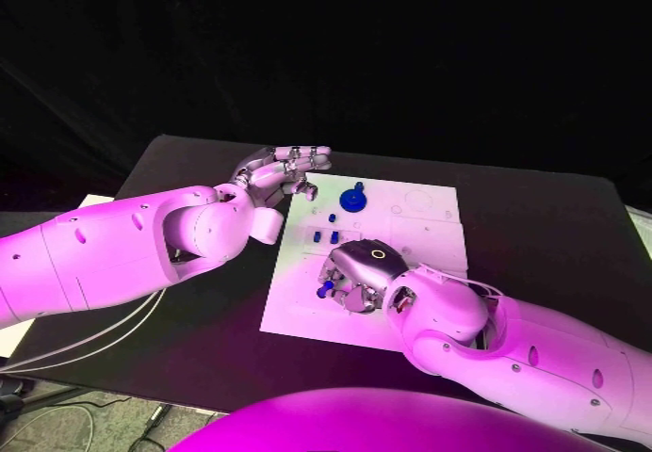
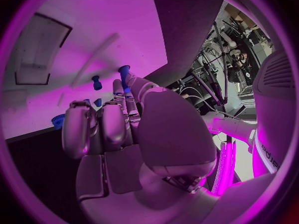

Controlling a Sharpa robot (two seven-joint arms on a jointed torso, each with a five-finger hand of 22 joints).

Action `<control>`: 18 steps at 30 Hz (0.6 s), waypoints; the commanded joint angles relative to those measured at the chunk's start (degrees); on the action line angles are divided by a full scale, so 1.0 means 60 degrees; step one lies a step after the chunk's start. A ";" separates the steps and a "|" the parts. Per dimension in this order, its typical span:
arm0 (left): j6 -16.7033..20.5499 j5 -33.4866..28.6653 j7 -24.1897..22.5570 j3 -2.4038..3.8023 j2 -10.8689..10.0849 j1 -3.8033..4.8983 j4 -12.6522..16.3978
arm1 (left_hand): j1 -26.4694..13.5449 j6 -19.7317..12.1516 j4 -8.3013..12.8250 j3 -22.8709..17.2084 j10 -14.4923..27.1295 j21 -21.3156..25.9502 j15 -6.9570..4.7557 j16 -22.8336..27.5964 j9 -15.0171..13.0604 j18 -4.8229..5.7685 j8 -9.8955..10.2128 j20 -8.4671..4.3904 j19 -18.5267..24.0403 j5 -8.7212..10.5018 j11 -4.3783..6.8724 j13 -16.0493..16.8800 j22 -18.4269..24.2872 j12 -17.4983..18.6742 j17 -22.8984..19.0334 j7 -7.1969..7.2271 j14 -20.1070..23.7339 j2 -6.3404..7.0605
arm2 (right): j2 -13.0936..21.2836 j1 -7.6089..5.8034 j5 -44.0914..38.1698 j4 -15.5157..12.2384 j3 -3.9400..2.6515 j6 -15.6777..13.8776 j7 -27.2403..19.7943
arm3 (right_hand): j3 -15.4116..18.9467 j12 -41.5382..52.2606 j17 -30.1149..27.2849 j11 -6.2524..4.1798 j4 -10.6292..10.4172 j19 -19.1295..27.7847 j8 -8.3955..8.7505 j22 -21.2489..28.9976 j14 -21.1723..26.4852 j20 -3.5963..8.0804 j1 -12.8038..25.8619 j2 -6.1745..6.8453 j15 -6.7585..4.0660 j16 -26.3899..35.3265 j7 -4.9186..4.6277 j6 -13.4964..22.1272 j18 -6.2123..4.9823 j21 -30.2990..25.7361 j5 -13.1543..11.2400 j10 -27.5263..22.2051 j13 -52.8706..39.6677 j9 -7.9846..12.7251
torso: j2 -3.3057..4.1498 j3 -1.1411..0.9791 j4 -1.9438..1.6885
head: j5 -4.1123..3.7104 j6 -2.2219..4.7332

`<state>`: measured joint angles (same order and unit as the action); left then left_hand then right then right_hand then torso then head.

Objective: Assemble the parts on the task board

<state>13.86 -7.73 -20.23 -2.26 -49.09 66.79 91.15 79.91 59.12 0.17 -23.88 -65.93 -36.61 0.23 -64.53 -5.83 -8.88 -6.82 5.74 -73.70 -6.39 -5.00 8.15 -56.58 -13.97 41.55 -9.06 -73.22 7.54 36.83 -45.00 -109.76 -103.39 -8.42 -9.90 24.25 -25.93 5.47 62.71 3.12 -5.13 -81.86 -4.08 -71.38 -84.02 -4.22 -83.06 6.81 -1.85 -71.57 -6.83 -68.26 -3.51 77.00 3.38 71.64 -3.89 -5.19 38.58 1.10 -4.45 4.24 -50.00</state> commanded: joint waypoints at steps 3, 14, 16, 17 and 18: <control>-0.0166 0.0033 -0.0031 0.0006 0.0020 0.0002 0.0025 | 0.0022 -0.0003 0.0060 0.0018 0.0064 0.0025 -0.0007 0.0014 0.0009 -0.0112 -0.0055 0.0018 0.0026 -0.0064 0.0016 0.0011 0.0006 -0.0028 -0.0008 -0.0031 0.0075 -0.0068 | -0.0064 0.0014 -0.0202 0.0030 0.0049 0.0182 0.0063 | 0.0037 -0.0043 -0.0013 0.0019 0.0038 0.0038 -0.0029 0.0017 -0.0276 -0.0036 0.0122 0.0018 0.0063 -0.0002 -0.0007 0.0006 -0.0120 -0.0017 0.0011 0.0019 0.0011 -0.0001 | -0.0001 -0.0002 0.0007 | 0.0027 0.0001; -0.0174 0.0033 -0.0024 0.0006 0.0022 0.0002 -0.0001 | 0.0022 -0.0003 0.0060 0.0018 0.0064 0.0025 -0.0007 0.0014 0.0009 -0.0112 -0.0055 0.0018 0.0026 -0.0064 0.0016 0.0011 0.0006 -0.0028 -0.0008 -0.0031 0.0075 -0.0068 | -0.0096 -0.0015 -0.0031 0.0085 0.0089 0.0049 0.0073 | 0.0275 -0.0334 -0.0119 0.0228 -0.0122 0.0074 0.0115 0.0071 -0.0246 -0.0165 0.0635 0.0373 0.0236 0.0043 -0.0221 0.0786 -0.0127 -0.0063 0.0154 -0.0523 0.0055 0.0193 | 0.0006 -0.0019 0.0015 | 0.0019 0.0001; -0.0176 0.0033 -0.0022 0.0006 0.0025 0.0002 -0.0004 | 0.0022 -0.0003 0.0060 0.0018 0.0064 0.0025 -0.0007 0.0014 0.0009 -0.0112 -0.0055 0.0018 0.0026 -0.0064 0.0016 0.0011 0.0006 -0.0028 -0.0008 -0.0031 0.0075 -0.0068 | -0.0091 -0.0021 0.0004 0.0100 0.0094 -0.0037 0.0074 | 0.0473 -0.0336 -0.0180 0.0315 -0.0166 0.0112 0.0106 0.0139 -0.0226 -0.0223 0.0776 0.0529 0.0322 0.0079 -0.0267 0.1089 -0.0143 -0.0117 0.0159 -0.1072 0.0070 0.0244 | 0.0004 -0.0015 0.0013 | 0.0021 0.0001; -0.0175 0.0033 -0.0021 0.0006 0.0025 0.0002 -0.0005 | 0.0022 -0.0003 0.0060 0.0018 0.0064 0.0025 -0.0007 0.0014 0.0009 -0.0112 -0.0055 0.0018 0.0026 -0.0064 0.0016 0.0011 0.0006 -0.0028 -0.0008 -0.0031 0.0075 -0.0068 | -0.0087 -0.0023 0.0032 0.0104 0.0097 -0.0082 0.0071 | 0.0650 -0.0313 -0.0205 0.0363 -0.0170 0.0134 0.0101 0.0176 -0.0217 -0.0263 0.0818 0.0584 0.0356 0.0089 -0.0290 0.1285 -0.0152 -0.0148 0.0148 -0.1405 0.0061 0.0253 | 0.0006 -0.0012 0.0010 | 0.0019 0.0001; -0.0175 0.0033 -0.0020 0.0006 0.0026 0.0002 -0.0006 | 0.0022 -0.0003 0.0060 0.0018 0.0064 0.0025 -0.0007 0.0014 0.0009 -0.0112 -0.0055 0.0018 0.0026 -0.0064 0.0016 0.0011 0.0006 -0.0028 -0.0008 -0.0031 0.0075 -0.0068 | -0.0081 -0.0025 0.0064 0.0107 0.0099 -0.0132 0.0064 | 0.0849 -0.0296 -0.0228 0.0397 -0.0177 0.0150 0.0095 0.0202 -0.0209 -0.0294 0.0838 0.0605 0.0380 0.0098 -0.0306 0.1439 -0.0159 -0.0170 0.0145 -0.1645 0.0053 0.0251 | 0.0008 -0.0013 0.0012 | 0.0019 0.0001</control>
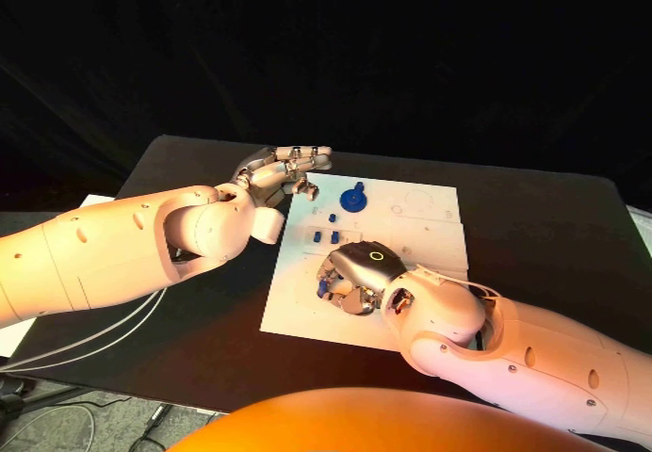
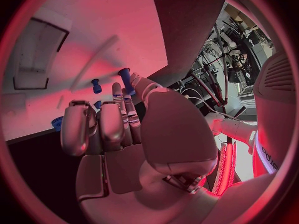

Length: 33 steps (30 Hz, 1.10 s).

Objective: Assemble the parts on the task board

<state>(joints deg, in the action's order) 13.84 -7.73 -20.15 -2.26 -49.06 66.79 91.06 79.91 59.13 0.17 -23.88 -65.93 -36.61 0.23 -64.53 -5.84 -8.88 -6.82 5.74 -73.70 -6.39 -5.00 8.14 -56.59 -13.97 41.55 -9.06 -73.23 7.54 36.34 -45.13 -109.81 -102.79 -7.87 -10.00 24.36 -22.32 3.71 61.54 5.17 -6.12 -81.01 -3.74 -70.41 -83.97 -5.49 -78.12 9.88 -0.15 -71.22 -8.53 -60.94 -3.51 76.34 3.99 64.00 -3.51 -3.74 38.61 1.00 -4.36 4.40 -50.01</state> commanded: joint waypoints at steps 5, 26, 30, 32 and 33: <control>-0.0169 0.0033 -0.0029 0.0006 0.0020 0.0002 -0.0005 | 0.0022 -0.0003 0.0060 0.0018 0.0064 0.0025 -0.0007 0.0014 0.0010 -0.0112 -0.0055 0.0018 0.0026 -0.0063 0.0015 0.0012 0.0007 -0.0028 -0.0009 -0.0031 0.0075 -0.0067 | 0.0020 -0.0010 0.0178 -0.0004 0.0014 -0.0433 0.0000 | 0.1273 0.0047 -0.0173 0.0120 -0.0116 0.0068 0.0027 0.0169 -0.0178 -0.0144 -0.0087 -0.0027 0.0138 0.0104 -0.0032 0.0554 -0.0193 -0.0162 0.0083 -0.0837 -0.0026 -0.0006 | 0.0002 -0.0004 0.0006 | -0.0018 0.0002; -0.0189 0.0033 -0.0025 -0.0011 -0.0122 -0.0032 -0.0029 | 0.0022 -0.0003 0.0060 0.0018 0.0064 0.0025 -0.0007 0.0014 0.0010 -0.0112 -0.0055 0.0018 0.0026 -0.0063 0.0015 0.0012 0.0007 -0.0028 -0.0009 -0.0031 0.0075 -0.0067 | 0.3414 -0.0027 0.2702 -0.1885 -0.0714 -0.2530 0.1055 | 0.2549 0.1789 0.0957 -0.0524 -0.1181 -0.0492 -0.0295 -0.0897 -0.0477 0.0236 0.0483 -0.0270 -0.0347 -0.0800 0.0296 -0.0311 0.0035 0.0644 0.0536 0.2486 -0.0880 -0.0120 | -0.0133 0.0004 0.0241 | -0.0511 0.0297; -0.0187 0.0033 -0.0023 -0.0017 -0.0159 -0.0044 -0.0017 | 0.0022 -0.0003 0.0060 0.0018 0.0064 0.0025 -0.0007 0.0014 0.0010 -0.0112 -0.0055 0.0018 0.0026 -0.0063 0.0015 0.0012 0.0007 -0.0028 -0.0009 -0.0031 0.0075 -0.0067 | 0.4108 0.0039 0.3653 -0.2000 -0.0748 -0.2564 0.1332 | 0.2857 0.2565 0.1002 -0.0711 -0.1332 -0.0551 -0.0413 -0.1039 -0.0469 0.0474 0.0441 -0.0283 -0.0562 -0.0883 0.0488 -0.0410 0.0069 0.0761 0.0966 0.3044 -0.1794 -0.0141 | -0.0169 0.0008 0.0372 | -0.0643 0.0353; -0.0196 0.0033 -0.0022 -0.0019 -0.0168 -0.0046 -0.0019 | 0.0022 -0.0003 0.0060 0.0018 0.0064 0.0025 -0.0007 0.0014 0.0010 -0.0112 -0.0055 0.0018 0.0026 -0.0063 0.0015 0.0012 0.0007 -0.0028 -0.0009 -0.0031 0.0075 -0.0067 | 0.4338 0.0102 0.3808 -0.2049 -0.0753 -0.2451 0.1402 | 0.2999 0.2951 0.1062 -0.0774 -0.1408 -0.0569 -0.0477 -0.1094 -0.0475 0.0515 0.0446 -0.0323 -0.0580 -0.0940 0.0515 -0.0449 0.0079 0.0802 0.1145 0.3080 -0.2283 -0.0167 | -0.0179 0.0004 0.0414 | -0.0697 0.0383; -0.0205 0.0033 -0.0022 -0.0019 -0.0170 -0.0047 -0.0022 | 0.0022 -0.0003 0.0060 0.0018 0.0064 0.0025 -0.0007 0.0014 0.0010 -0.0112 -0.0055 0.0018 0.0026 -0.0063 0.0015 0.0012 0.0007 -0.0028 -0.0009 -0.0031 0.0075 -0.0067 | 0.4426 0.0128 0.3835 -0.2064 -0.0755 -0.2353 0.1432 | 0.3138 0.3355 0.1105 -0.0795 -0.1474 -0.0579 -0.0519 -0.1129 -0.0478 0.0545 0.0439 -0.0346 -0.0598 -0.0985 0.0542 -0.0444 0.0085 0.0827 0.1334 0.2946 -0.2844 -0.0189 | -0.0186 0.0001 0.0442 | -0.0717 0.0391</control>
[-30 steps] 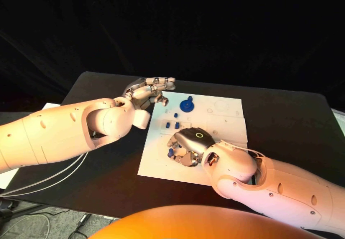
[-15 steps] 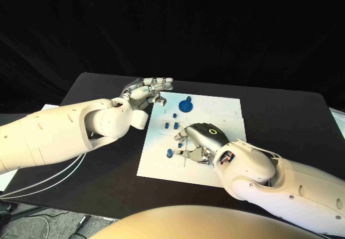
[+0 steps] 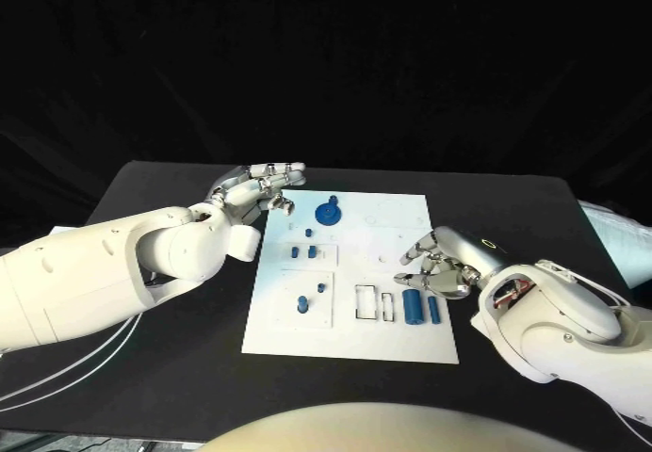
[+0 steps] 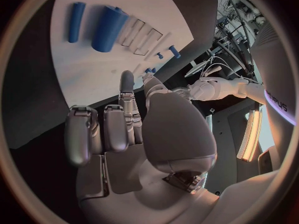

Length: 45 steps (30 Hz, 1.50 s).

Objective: Assemble the parts on the task board

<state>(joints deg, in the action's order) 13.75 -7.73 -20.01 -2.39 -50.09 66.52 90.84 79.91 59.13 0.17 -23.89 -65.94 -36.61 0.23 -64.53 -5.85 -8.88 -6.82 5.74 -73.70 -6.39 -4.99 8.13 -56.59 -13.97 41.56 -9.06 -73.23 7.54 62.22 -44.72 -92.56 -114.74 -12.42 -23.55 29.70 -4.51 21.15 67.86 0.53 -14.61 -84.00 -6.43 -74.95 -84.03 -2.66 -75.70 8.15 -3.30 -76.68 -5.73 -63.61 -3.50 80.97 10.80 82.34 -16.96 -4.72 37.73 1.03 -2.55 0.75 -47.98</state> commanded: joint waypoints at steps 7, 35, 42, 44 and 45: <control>-0.0267 0.0032 -0.0067 -0.0005 0.0019 -0.0006 -0.0005 | 0.0011 -0.0016 0.0064 0.0036 0.0095 0.0050 -0.0002 0.0022 0.0022 -0.0113 -0.0054 0.0022 0.0030 -0.0064 0.0008 0.0019 0.0020 -0.0055 -0.0052 -0.0037 0.0094 -0.0070 | 0.0468 0.0334 0.0188 -0.0091 0.0005 0.0885 0.0734 | 0.1103 0.5947 0.1141 -0.0056 -0.0285 -0.0320 -0.0409 -0.0978 -0.0613 0.0094 0.0401 -0.0605 -0.0090 -0.0819 0.0132 0.0071 0.0215 0.0475 0.1129 -0.0051 -0.6770 -0.0296 | -0.0088 0.0007 0.0254 | -0.0245 0.0090; -0.0303 0.0033 -0.0034 -0.0012 0.0032 -0.0011 -0.0010 | -0.0003 -0.0015 0.0059 0.0047 0.0102 0.0050 0.0001 0.0016 0.0026 -0.0111 -0.0058 0.0024 0.0030 -0.0064 0.0007 0.0022 0.0018 -0.0070 -0.0052 -0.0037 0.0096 -0.0074 | -0.0160 0.0586 -0.1060 0.0418 0.0022 0.2270 0.0989 | 0.2217 0.6856 0.1581 -0.0048 -0.0346 -0.0383 -0.0846 -0.1207 -0.0630 0.0051 0.0772 -0.0970 -0.0074 -0.1108 0.0144 0.0292 0.0261 0.0625 0.0745 -0.0305 -0.8293 -0.0945 | -0.0072 0.0029 0.0213 | -0.0219 -0.0065; -0.0319 0.0033 -0.0001 -0.0015 0.0030 -0.0013 -0.0011 | -0.0003 -0.0015 0.0059 0.0047 0.0102 0.0050 0.0001 0.0016 0.0026 -0.0111 -0.0058 0.0024 0.0030 -0.0064 0.0007 0.0022 0.0018 -0.0070 -0.0052 -0.0037 0.0096 -0.0074 | -0.0381 0.0631 -0.1085 0.0665 0.0054 0.2368 0.1005 | 0.2311 0.6853 0.1594 -0.0050 -0.0350 -0.0386 -0.0889 -0.1220 -0.0629 0.0051 0.0877 -0.1031 -0.0076 -0.1114 0.0149 0.0311 0.0263 0.0632 0.0722 -0.0314 -0.8344 -0.1024 | -0.0068 0.0033 0.0208 | -0.0197 -0.0093; -0.0328 0.0033 0.0009 -0.0017 0.0032 -0.0013 -0.0009 | -0.0013 -0.0016 0.0055 0.0054 0.0105 0.0054 0.0002 0.0022 0.0027 -0.0111 -0.0058 0.0025 0.0030 -0.0063 0.0006 0.0024 0.0020 -0.0076 -0.0066 -0.0038 0.0102 -0.0073 | -0.0443 0.0637 -0.1069 0.0745 0.0072 0.2387 0.1009 | 0.2323 0.6851 0.1591 -0.0050 -0.0349 -0.0385 -0.0895 -0.1220 -0.0628 0.0051 0.0891 -0.1046 -0.0076 -0.1113 0.0149 0.0316 0.0263 0.0632 0.0716 -0.0316 -0.8352 -0.1037 | -0.0072 0.0036 0.0219 | -0.0205 -0.0101; -0.0333 0.0033 0.0013 -0.0018 0.0034 -0.0013 -0.0011 | -0.0013 -0.0016 0.0055 0.0054 0.0105 0.0054 0.0002 0.0022 0.0027 -0.0111 -0.0058 0.0025 0.0030 -0.0063 0.0006 0.0024 0.0020 -0.0076 -0.0066 -0.0038 0.0102 -0.0073 | -0.0472 0.0641 -0.1064 0.0781 0.0080 0.2395 0.1011 | 0.2328 0.6850 0.1590 -0.0050 -0.0348 -0.0385 -0.0897 -0.1220 -0.0628 0.0051 0.0897 -0.1053 -0.0076 -0.1112 0.0149 0.0318 0.0263 0.0632 0.0713 -0.0317 -0.8355 -0.1042 | -0.0071 0.0034 0.0218 | -0.0201 -0.0103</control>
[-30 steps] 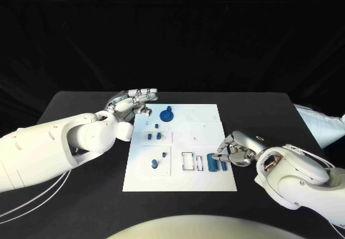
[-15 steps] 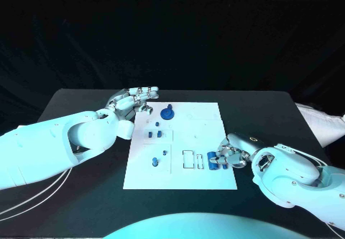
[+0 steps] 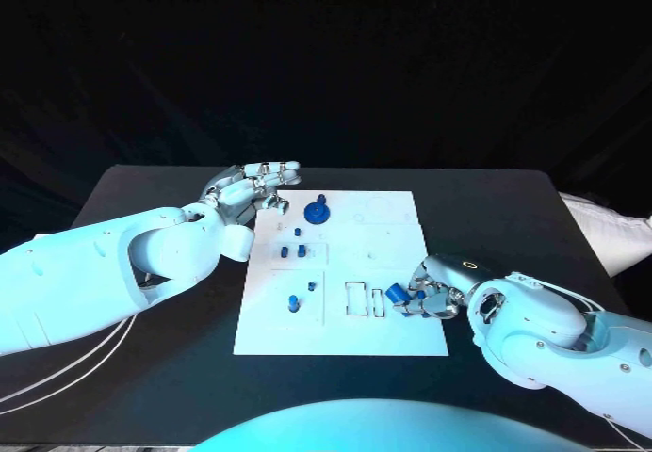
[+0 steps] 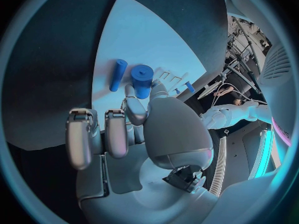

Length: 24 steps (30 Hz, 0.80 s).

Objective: Assemble the parts on the task board

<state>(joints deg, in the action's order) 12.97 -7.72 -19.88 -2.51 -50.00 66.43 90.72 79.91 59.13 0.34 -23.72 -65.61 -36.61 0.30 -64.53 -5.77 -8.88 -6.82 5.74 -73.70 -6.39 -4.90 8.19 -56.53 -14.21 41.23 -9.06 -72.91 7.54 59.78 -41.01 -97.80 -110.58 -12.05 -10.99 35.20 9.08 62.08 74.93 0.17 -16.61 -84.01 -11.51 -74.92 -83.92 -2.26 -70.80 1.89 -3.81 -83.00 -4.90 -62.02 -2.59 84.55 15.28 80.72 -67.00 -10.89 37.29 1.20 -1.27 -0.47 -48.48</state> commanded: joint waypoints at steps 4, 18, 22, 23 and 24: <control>-0.0215 0.0032 0.0004 0.0000 0.0025 0.0001 0.0008 | -0.0013 -0.0016 0.0028 0.0026 0.0051 0.0054 -0.0009 0.0022 0.0016 -0.0112 -0.0059 0.0025 0.0030 -0.0063 -0.0009 0.0013 0.0010 -0.0037 -0.0012 -0.0038 0.0049 -0.0073 | -0.0152 0.0040 -0.0177 0.0206 0.0038 0.0321 0.0098 | 0.0068 0.0017 0.0407 0.0009 -0.0007 -0.0382 -0.0057 -0.1223 -0.0644 -0.0016 0.0074 -0.0030 0.0009 -0.0056 0.0011 0.0059 0.0111 0.0034 -0.0033 -0.0052 -0.0014 -0.0028 | 0.0001 -0.0002 0.0002 | 0.0032 -0.0035; -0.0251 0.0032 0.0030 -0.0003 0.0018 -0.0002 0.0016 | -0.0025 -0.0019 0.0023 0.0035 0.0059 0.0061 -0.0008 0.0023 0.0018 -0.0112 -0.0059 0.0027 0.0031 -0.0062 -0.0011 0.0014 0.0013 -0.0043 -0.0021 -0.0038 0.0053 -0.0073 | -0.0172 0.0071 0.0251 0.0201 0.0049 -0.0543 0.0097 | -0.0039 0.0047 0.0476 -0.0036 0.0100 -0.0404 -0.0287 -0.1290 -0.0652 0.0010 -0.0545 -0.0554 -0.0026 -0.0092 0.0057 0.0056 0.0124 0.0075 0.0527 -0.0013 -0.0251 -0.0398 | -0.0001 -0.0007 0.0022 | 0.0022 -0.0040; -0.0257 0.0033 0.0035 -0.0004 0.0011 -0.0008 0.0013 | -0.0025 -0.0019 0.0023 0.0035 0.0059 0.0061 -0.0008 0.0023 0.0018 -0.0112 -0.0059 0.0027 0.0031 -0.0062 -0.0011 0.0014 0.0013 -0.0043 -0.0021 -0.0038 0.0053 -0.0073 | -0.0040 0.0066 0.0697 -0.0109 0.0008 -0.1236 0.0076 | 0.0000 0.0016 0.0514 -0.0060 0.0076 -0.0421 -0.0369 -0.1325 -0.0660 0.0025 -0.0626 -0.0584 -0.0043 -0.0113 0.0082 0.0031 0.0132 0.0098 0.0887 0.0003 -0.0288 -0.0520 | -0.0012 -0.0007 0.0019 | 0.0009 -0.0036; -0.0259 0.0033 0.0036 -0.0004 0.0011 -0.0009 0.0013 | -0.0025 -0.0019 0.0023 0.0035 0.0059 0.0061 -0.0008 0.0023 0.0018 -0.0112 -0.0059 0.0027 0.0031 -0.0062 -0.0011 0.0014 0.0013 -0.0043 -0.0021 -0.0038 0.0053 -0.0073 | -0.0013 0.0059 0.0774 -0.0177 -0.0006 -0.1326 0.0073 | 0.0022 0.0013 0.0519 -0.0061 0.0064 -0.0422 -0.0379 -0.1328 -0.0660 0.0027 -0.0617 -0.0575 -0.0045 -0.0116 0.0084 0.0035 0.0133 0.0100 0.0942 0.0007 -0.0297 -0.0541 | -0.0016 -0.0004 0.0018 | 0.0002 -0.0035; -0.0261 0.0033 0.0037 -0.0004 0.0011 -0.0012 0.0012 | -0.0025 -0.0019 0.0023 0.0035 0.0059 0.0061 -0.0008 0.0023 0.0018 -0.0112 -0.0059 0.0027 0.0031 -0.0062 -0.0011 0.0014 0.0013 -0.0043 -0.0021 -0.0038 0.0053 -0.0073 | 0.0018 0.0045 0.0878 -0.0260 -0.0021 -0.1417 0.0070 | 0.0053 0.0004 0.0522 -0.0062 0.0048 -0.0423 -0.0388 -0.1331 -0.0661 0.0029 -0.0598 -0.0561 -0.0046 -0.0117 0.0085 0.0043 0.0133 0.0103 0.0999 0.0010 -0.0304 -0.0564 | -0.0016 -0.0002 0.0016 | -0.0002 -0.0031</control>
<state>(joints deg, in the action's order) 12.61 -7.71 -19.52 -2.57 -49.99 66.38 90.72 79.91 59.13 0.34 -23.72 -65.53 -36.61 0.22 -64.53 -5.72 -8.88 -6.82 5.74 -73.70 -6.39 -4.98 8.20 -56.53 -14.21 41.16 -9.06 -72.82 7.54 59.78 -40.63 -95.53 -111.50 -12.08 -15.20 35.30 8.98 62.07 74.91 0.14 -16.16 -84.01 -13.57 -74.91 -83.92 -2.26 -73.85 -1.14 -3.80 -83.45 -4.58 -61.68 -2.59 84.94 21.00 80.75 -68.76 -14.00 37.24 1.16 -1.14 -0.42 -48.70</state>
